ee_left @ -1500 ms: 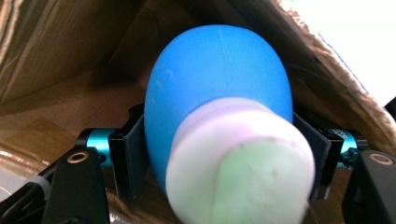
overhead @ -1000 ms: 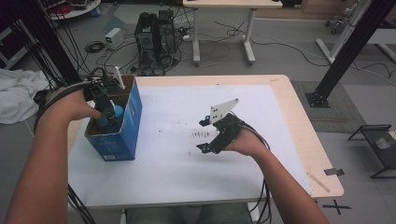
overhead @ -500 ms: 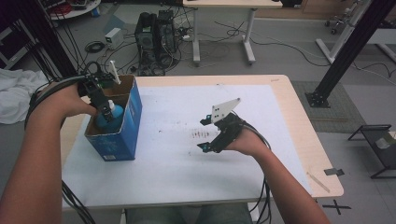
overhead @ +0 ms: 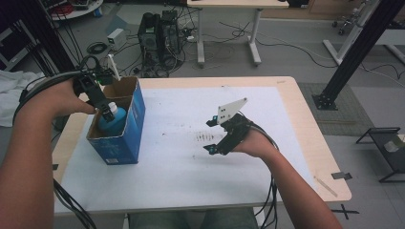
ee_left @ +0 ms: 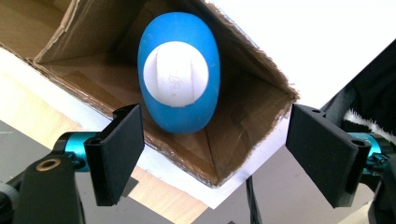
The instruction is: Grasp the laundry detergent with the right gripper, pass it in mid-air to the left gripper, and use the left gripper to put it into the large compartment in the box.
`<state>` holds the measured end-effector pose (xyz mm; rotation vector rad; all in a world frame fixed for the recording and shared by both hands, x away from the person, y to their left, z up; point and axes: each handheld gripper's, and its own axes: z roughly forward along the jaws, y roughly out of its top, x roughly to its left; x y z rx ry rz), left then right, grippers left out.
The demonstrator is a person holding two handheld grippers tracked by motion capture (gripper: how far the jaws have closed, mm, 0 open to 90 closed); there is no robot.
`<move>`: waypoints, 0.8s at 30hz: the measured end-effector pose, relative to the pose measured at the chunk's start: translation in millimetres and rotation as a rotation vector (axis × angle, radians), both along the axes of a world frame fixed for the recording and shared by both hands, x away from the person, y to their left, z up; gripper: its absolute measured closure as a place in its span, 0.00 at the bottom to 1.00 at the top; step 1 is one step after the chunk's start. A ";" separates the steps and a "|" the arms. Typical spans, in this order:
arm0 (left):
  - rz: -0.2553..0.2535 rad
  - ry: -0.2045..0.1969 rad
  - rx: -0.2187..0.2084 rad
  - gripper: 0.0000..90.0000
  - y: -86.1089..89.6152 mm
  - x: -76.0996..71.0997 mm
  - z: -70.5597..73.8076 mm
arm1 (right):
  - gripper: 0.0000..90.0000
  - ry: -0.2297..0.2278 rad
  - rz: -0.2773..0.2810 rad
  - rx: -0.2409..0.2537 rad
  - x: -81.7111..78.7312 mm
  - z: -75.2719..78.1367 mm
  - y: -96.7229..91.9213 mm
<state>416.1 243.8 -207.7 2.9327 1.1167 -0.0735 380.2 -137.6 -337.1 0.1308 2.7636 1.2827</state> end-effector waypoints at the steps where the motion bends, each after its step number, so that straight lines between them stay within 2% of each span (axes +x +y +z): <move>1: 0.008 -0.004 -0.012 0.22 -0.5 -1.2 0.7 | 0.14 0.000 0.000 0.000 0.0 0.0 0.0; 2: -0.009 0.006 -0.006 0.22 -0.4 -0.6 3.6 | 0.14 0.002 0.002 -0.002 0.1 1.1 -0.3; 3: 0.003 -0.001 -0.017 0.21 -1.5 -1.9 4.2 | 0.14 -0.004 0.006 -0.003 0.9 2.2 -0.4; 4: -0.010 0.006 -0.012 0.21 -1.0 -1.2 6.3 | 0.14 -0.013 0.003 0.001 1.5 2.6 -0.3; 5: 0.015 -0.005 -0.031 0.21 -2.1 -2.7 6.5 | 0.14 -0.009 0.004 -0.001 1.3 3.1 -0.9; 6: -0.002 -0.002 -0.021 0.19 -2.0 -2.0 8.6 | 0.14 -0.009 -0.003 -0.001 1.1 3.8 -1.6; 7: 0.009 -0.011 -0.030 0.19 -2.9 -3.2 8.9 | 0.14 -0.010 -0.003 -0.002 1.2 4.2 -2.2; 8: -0.010 0.003 -0.021 0.19 -3.0 -2.5 11.2 | 0.14 -0.010 -0.003 -0.002 1.2 4.2 -2.2; 9: 0.001 -0.008 -0.029 0.19 -4.4 -4.0 11.8 | 0.14 -0.011 -0.001 -0.006 1.5 4.6 -2.6; 13: -0.027 -0.018 -0.041 0.18 -9.2 -5.4 21.7 | 0.14 -0.020 -0.004 -0.017 1.7 9.5 -5.2; 17: -0.029 -0.018 -0.056 0.15 -13.4 -6.5 25.0 | 0.14 -0.020 -0.007 -0.022 1.6 11.8 -6.1; 24: -0.136 -0.011 -0.061 0.07 -32.6 -7.6 27.3 | 0.14 -0.017 -0.016 -0.039 1.8 15.3 -11.1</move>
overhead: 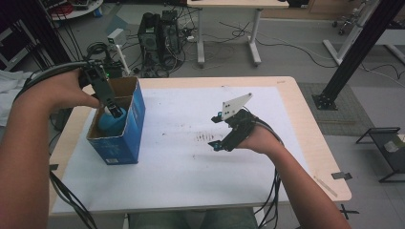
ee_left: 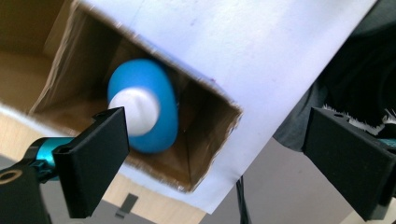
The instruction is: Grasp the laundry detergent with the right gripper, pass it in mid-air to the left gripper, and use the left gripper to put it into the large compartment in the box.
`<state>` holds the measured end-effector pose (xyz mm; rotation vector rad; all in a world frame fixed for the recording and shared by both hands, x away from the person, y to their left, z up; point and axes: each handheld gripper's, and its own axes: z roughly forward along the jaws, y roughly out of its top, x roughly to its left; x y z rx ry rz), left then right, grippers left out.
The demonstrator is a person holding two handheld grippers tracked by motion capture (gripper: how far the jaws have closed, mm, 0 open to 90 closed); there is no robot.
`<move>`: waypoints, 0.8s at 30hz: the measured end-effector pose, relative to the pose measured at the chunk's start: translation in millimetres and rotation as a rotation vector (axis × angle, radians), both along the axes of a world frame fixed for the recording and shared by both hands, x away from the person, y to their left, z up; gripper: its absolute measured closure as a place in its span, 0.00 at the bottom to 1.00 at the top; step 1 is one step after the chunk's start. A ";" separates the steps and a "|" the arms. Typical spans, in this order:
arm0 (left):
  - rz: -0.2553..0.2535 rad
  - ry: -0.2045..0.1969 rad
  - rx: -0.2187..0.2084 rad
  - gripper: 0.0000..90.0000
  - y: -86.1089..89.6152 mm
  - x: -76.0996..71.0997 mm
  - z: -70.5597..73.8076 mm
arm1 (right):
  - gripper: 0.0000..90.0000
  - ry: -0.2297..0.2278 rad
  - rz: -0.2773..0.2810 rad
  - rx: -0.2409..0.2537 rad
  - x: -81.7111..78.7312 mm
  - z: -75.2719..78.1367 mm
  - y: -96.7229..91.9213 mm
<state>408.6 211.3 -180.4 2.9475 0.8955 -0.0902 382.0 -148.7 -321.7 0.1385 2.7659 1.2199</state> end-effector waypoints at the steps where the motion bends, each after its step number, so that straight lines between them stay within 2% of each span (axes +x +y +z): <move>1: -0.034 0.003 0.012 0.07 -3.4 0.5 0.3 | 0.14 0.000 0.000 0.000 0.0 0.0 0.0; 3: -0.055 -0.007 0.006 0.07 -11.9 -0.3 -0.9 | 0.14 -0.004 -0.002 -0.002 0.3 1.8 -1.4; 4: -0.081 -0.008 0.016 0.07 -14.2 0.8 -0.3 | 0.14 -0.006 -0.005 -0.006 0.1 3.6 -2.6; 5: -0.075 -0.009 0.003 0.07 -18.4 -0.4 -1.7 | 0.14 -0.006 -0.005 -0.006 0.1 3.6 -2.6; 6: -0.101 -0.003 0.009 0.07 -21.6 0.4 -1.8 | 0.14 -0.006 -0.005 -0.010 0.1 4.7 -3.4; 9: -0.166 0.012 -0.017 0.07 -33.3 0.9 -4.8 | 0.14 -0.014 -0.006 -0.021 1.2 7.4 -5.5; 10: -0.179 0.022 -0.019 0.07 -35.8 1.3 -5.2 | 0.14 0.004 -0.020 -0.029 0.1 8.9 -6.5; 11: -0.197 0.020 -0.018 0.07 -39.5 1.1 -6.1 | 0.14 0.000 -0.023 -0.033 0.5 9.6 -7.2; 13: -0.235 0.012 -0.014 0.07 -46.7 1.1 -7.9 | 0.14 -0.002 -0.024 -0.041 1.4 11.9 -9.6; 19: -0.292 -0.005 0.003 0.07 -68.7 0.2 -16.5 | 0.14 0.013 -0.045 -0.081 3.8 19.0 -15.9; 20: -0.315 -0.005 0.009 0.07 -75.8 0.3 -19.9 | 0.14 0.018 -0.049 -0.100 5.3 21.2 -18.1; 22: -0.328 -0.004 0.014 0.07 -79.4 0.1 -22.0 | 0.14 0.005 -0.038 -0.106 7.4 21.6 -18.8; 24: -0.357 0.009 0.027 0.07 -89.6 0.4 -29.7 | 0.14 0.027 -0.046 -0.145 10.2 24.5 -21.3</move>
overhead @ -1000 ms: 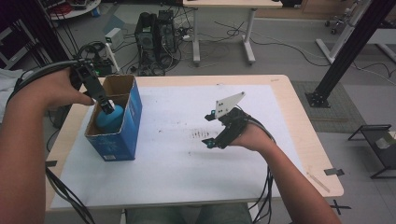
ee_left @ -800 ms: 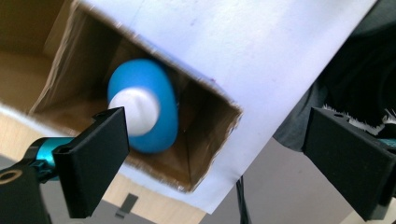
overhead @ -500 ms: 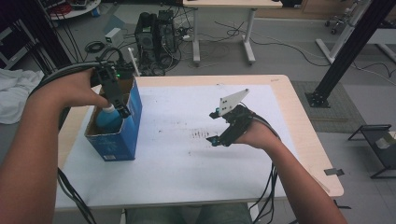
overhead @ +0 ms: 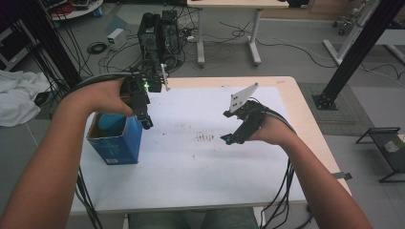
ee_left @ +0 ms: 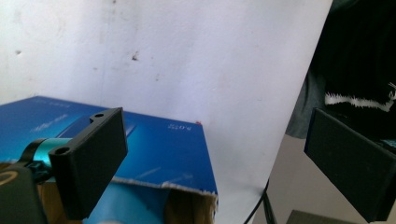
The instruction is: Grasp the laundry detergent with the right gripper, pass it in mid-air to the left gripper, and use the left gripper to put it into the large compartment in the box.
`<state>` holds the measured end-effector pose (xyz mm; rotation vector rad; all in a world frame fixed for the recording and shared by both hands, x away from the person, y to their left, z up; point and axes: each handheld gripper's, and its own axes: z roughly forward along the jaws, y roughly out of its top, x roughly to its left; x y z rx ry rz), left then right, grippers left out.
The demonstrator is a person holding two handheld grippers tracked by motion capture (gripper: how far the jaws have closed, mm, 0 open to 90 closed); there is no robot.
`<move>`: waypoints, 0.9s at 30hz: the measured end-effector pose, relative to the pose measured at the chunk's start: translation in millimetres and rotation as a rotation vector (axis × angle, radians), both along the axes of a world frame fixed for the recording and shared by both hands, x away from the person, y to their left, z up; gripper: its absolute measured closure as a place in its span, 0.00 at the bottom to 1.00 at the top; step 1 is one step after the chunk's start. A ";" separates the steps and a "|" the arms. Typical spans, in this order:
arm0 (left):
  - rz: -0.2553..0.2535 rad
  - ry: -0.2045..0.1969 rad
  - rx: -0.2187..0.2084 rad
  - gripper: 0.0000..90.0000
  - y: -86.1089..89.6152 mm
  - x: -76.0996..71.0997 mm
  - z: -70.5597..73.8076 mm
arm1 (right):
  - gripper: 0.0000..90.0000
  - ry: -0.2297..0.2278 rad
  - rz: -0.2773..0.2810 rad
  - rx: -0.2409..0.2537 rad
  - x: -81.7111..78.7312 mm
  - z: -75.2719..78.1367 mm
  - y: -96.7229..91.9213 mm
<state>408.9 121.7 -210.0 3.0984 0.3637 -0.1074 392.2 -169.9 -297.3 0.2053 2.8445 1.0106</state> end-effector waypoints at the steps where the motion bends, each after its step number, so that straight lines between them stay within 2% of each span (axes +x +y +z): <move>1: 0.000 0.000 0.000 0.07 0.0 0.0 0.0 | 0.14 0.000 0.000 0.000 0.0 0.0 0.0; 2: -0.008 0.009 0.005 0.07 -3.1 0.2 -2.4 | 0.14 0.010 0.004 -0.026 3.2 1.8 -1.6; 3: -0.020 0.012 0.003 0.07 -5.9 0.8 -5.3 | 0.14 0.010 0.004 -0.026 3.2 1.8 -1.6; 4: -0.022 0.032 -0.001 0.07 -9.0 1.9 -8.9 | 0.14 0.020 0.015 -0.071 7.0 3.8 -2.0; 5: -0.021 0.037 -0.002 0.07 -10.6 2.0 -11.7 | 0.14 0.020 0.015 -0.071 7.0 3.8 -2.0; 6: -0.028 0.039 0.003 0.07 -13.3 2.5 -14.9 | 0.14 0.035 0.022 -0.099 8.8 5.7 -1.8; 7: -0.034 0.048 0.004 0.07 -15.7 3.2 -18.6 | 0.14 0.035 0.022 -0.099 8.8 5.7 -1.8; 8: -0.039 0.048 0.006 0.07 -18.4 4.1 -22.0 | 0.14 0.034 0.039 -0.130 11.8 7.6 -1.2; 12: -0.062 0.070 0.026 0.07 -30.4 4.7 -36.2 | 0.14 0.050 0.047 -0.169 13.5 8.2 0.5; 13: -0.067 0.080 0.031 0.07 -36.5 4.5 -43.1 | 0.14 0.058 0.058 -0.197 14.5 6.2 2.2; 14: -0.067 0.080 0.031 0.07 -36.5 4.5 -43.1 | 0.14 0.058 0.058 -0.197 14.5 6.2 2.2; 15: -0.079 0.079 0.040 0.07 -42.2 3.8 -50.5 | 0.14 0.068 0.066 -0.230 14.7 2.8 3.8; 17: -0.085 0.082 0.050 0.07 -45.4 3.8 -53.5 | 0.14 0.079 0.071 -0.245 14.7 1.0 4.5; 19: -0.089 0.085 0.051 0.07 -48.7 3.6 -58.2 | 0.14 0.096 0.075 -0.296 14.1 -4.8 6.6; 20: -0.091 0.075 0.053 0.07 -50.4 3.3 -60.1 | 0.14 0.096 0.075 -0.296 14.1 -4.8 6.6; 23: -0.096 0.082 0.052 0.07 -52.7 2.6 -66.2 | 0.14 0.108 0.076 -0.326 14.4 -8.6 7.4; 27: -0.102 0.072 0.044 0.07 -52.3 1.8 -71.6 | 0.14 0.110 0.074 -0.334 14.9 -8.9 7.0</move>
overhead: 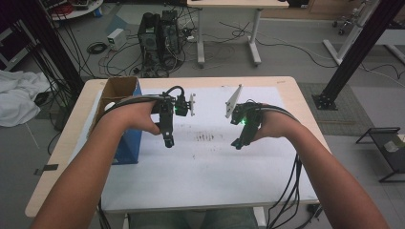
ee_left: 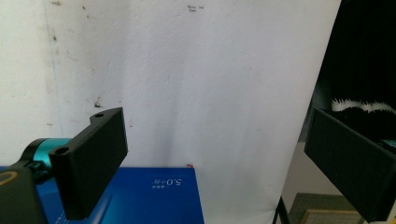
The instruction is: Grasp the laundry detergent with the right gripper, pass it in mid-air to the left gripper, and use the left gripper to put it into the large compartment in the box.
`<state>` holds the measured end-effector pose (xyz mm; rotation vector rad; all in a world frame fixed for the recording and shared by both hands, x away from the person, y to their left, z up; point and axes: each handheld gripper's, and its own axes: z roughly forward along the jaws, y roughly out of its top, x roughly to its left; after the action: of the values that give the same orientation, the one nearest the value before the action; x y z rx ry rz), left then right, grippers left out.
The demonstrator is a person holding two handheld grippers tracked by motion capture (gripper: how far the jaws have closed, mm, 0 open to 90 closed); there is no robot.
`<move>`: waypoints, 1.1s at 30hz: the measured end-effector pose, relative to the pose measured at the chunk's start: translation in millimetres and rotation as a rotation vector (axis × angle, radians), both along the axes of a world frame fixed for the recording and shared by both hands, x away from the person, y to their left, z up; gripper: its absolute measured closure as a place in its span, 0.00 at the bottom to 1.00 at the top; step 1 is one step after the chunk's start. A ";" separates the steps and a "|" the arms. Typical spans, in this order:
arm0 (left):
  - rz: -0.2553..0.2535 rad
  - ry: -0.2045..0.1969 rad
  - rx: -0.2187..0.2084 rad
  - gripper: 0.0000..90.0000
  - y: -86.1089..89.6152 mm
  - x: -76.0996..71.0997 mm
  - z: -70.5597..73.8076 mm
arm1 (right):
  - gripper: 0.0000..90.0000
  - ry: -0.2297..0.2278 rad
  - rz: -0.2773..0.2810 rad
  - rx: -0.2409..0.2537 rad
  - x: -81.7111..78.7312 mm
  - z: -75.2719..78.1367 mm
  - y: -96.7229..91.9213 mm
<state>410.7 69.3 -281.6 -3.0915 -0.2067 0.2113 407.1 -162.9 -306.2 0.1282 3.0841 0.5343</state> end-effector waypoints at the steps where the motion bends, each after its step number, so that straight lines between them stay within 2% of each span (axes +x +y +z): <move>1: 0.000 -0.002 -0.004 0.07 0.3 -0.1 -0.8 | 0.14 0.008 -0.002 -0.002 -0.2 -0.1 0.0; 4: 0.000 -0.007 -0.035 0.07 2.1 -0.5 -3.2 | 0.14 0.003 0.004 -0.015 -0.1 -1.1 -0.3; 5: 0.002 0.005 -0.029 0.07 1.9 -0.1 -3.1 | 0.14 0.004 0.003 -0.024 -0.2 -1.3 -0.6; 10: -0.002 0.008 -0.013 0.07 1.5 -0.5 -7.0 | 0.14 0.025 0.000 -0.065 0.9 -4.8 -2.4; 14: -0.006 -0.003 -0.027 0.07 2.2 -1.8 -5.9 | 0.14 0.032 -0.014 -0.097 1.1 -7.3 -2.2; 15: -0.002 0.004 -0.026 0.07 2.3 -1.8 -4.8 | 0.14 0.033 -0.006 -0.139 2.1 -4.8 -2.0; 17: -0.003 0.001 -0.031 0.07 3.7 -1.8 -4.5 | 0.14 0.032 0.004 -0.150 3.4 -3.9 -2.3; 19: 0.001 0.003 -0.022 0.07 4.1 -1.0 -3.0 | 0.14 0.031 0.004 -0.152 3.4 -3.6 -2.2; 23: 0.002 0.003 -0.031 0.07 5.0 -1.0 -4.8 | 0.14 0.022 0.003 -0.169 3.8 -1.3 -1.4; 33: 0.000 0.008 -0.032 0.07 2.7 -1.9 -3.1 | 0.14 0.015 -0.010 -0.158 3.0 1.8 -2.3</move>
<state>408.8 72.1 -284.8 -3.1215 -0.2058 0.2294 410.1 -165.2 -304.4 0.1466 3.1222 0.2884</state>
